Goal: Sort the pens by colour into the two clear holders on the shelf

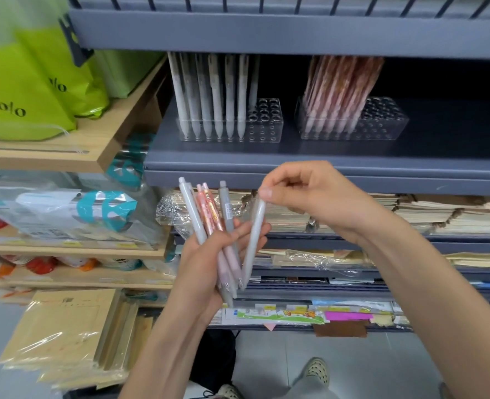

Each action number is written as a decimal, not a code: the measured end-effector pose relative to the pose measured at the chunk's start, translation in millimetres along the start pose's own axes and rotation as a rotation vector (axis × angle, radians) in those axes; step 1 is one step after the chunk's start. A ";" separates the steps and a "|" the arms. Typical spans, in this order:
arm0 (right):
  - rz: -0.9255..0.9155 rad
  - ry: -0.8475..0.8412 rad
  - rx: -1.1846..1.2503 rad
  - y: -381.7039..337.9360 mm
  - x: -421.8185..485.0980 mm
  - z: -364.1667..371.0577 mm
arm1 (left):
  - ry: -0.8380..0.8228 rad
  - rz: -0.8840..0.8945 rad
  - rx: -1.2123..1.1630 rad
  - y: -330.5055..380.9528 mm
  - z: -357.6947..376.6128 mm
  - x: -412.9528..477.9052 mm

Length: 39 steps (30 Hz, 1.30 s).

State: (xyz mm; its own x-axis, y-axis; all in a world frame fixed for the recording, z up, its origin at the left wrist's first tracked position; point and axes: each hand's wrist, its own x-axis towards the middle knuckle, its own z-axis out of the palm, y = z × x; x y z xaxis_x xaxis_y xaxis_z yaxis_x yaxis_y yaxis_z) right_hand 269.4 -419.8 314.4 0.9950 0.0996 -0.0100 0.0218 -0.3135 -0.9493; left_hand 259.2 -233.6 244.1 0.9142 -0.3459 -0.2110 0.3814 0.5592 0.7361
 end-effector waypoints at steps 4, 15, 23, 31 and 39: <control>-0.070 0.116 0.181 -1.4 -5.2 -17.9 | -0.021 -0.011 0.055 -2.6 -1.1 0.0; -0.012 0.199 0.235 18.3 -13.7 -17.4 | -0.006 0.020 0.190 -23.2 16.9 8.5; -0.212 0.524 0.187 -3.5 20.8 -47.6 | 0.104 0.025 0.150 -21.6 19.4 9.3; -0.349 0.669 -0.075 -11.3 95.4 -41.0 | 0.145 0.045 0.111 -17.7 11.3 5.8; -0.202 0.634 -0.298 -22.1 142.4 -35.7 | 0.118 0.053 0.190 -13.2 -4.1 2.7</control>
State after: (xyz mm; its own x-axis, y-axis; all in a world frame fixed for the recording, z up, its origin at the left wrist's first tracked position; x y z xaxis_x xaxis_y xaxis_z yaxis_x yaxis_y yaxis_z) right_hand 414.1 -432.4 345.2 0.8321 -0.3553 0.4258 0.1465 -0.5998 -0.7866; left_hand 257.3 -238.8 231.2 0.9463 -0.2229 -0.2343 0.3100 0.4183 0.8538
